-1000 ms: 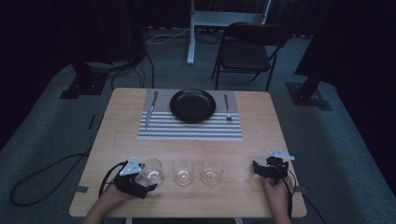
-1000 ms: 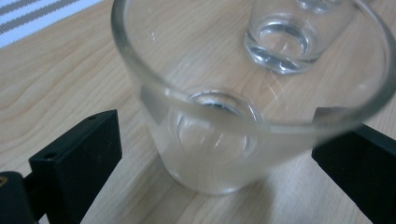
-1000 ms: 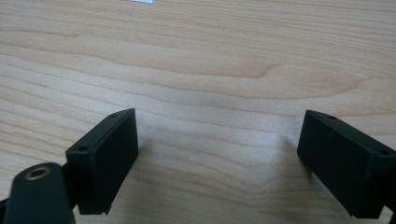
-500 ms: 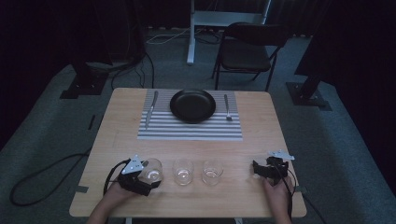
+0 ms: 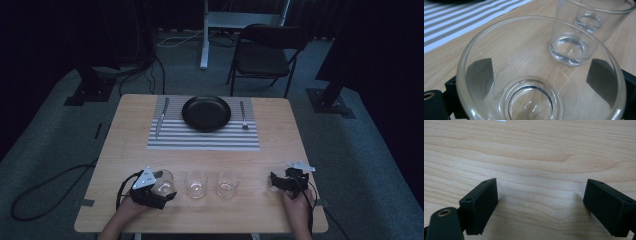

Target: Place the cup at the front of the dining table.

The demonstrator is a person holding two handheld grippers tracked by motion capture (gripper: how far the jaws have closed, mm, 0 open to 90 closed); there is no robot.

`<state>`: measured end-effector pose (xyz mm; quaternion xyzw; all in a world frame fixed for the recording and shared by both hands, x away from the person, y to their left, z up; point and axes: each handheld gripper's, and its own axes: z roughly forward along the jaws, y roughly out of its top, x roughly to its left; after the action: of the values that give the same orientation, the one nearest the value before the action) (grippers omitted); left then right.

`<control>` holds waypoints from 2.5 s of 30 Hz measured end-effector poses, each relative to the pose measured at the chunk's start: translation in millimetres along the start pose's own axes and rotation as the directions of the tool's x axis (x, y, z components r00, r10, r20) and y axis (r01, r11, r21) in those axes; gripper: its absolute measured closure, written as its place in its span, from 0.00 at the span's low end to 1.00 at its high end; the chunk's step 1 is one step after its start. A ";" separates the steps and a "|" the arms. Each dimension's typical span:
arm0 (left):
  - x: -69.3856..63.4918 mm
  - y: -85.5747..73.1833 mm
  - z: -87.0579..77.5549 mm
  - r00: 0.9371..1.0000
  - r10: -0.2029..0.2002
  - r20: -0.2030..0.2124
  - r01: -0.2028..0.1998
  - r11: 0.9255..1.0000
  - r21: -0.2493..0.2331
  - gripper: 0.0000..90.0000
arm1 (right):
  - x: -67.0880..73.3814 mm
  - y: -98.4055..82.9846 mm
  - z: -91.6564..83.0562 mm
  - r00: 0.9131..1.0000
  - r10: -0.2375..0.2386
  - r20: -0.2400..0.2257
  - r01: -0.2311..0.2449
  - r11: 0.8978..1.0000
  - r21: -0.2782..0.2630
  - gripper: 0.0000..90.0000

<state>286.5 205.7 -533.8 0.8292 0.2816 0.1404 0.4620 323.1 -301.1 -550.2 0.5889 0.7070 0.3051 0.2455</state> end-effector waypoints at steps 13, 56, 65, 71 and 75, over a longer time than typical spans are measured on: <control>-4.9 -2.2 3.2 0.996 -0.022 -0.087 0.023 1.000 0.012 0.22 | 0.0 0.0 0.0 1.000 0.000 0.000 0.000 1.000 0.000 0.13; 29.7 36.6 10.4 0.974 -0.093 -0.206 0.104 0.994 0.041 0.23 | 0.0 -0.1 0.0 1.000 0.000 0.000 0.000 1.000 -0.001 0.13; 41.9 47.6 20.8 0.971 -0.109 -0.215 0.119 0.992 0.034 0.23 | -0.2 -0.2 0.0 1.000 -0.002 0.000 0.002 1.000 0.000 0.13; 52.8 57.3 32.5 0.966 -0.114 -0.234 0.126 0.991 0.035 0.23 | -0.2 -0.2 0.0 1.000 -0.002 0.000 0.002 1.000 0.000 0.13; 61.6 64.1 38.6 0.960 -0.130 -0.246 0.142 0.989 0.030 0.23 | -0.2 -0.2 0.0 1.000 -0.002 0.000 0.002 1.000 0.000 0.13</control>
<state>376.5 189.4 -501.9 0.7951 0.3957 0.2024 0.4127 322.9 -301.3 -550.4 0.5881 0.7076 0.3048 0.2461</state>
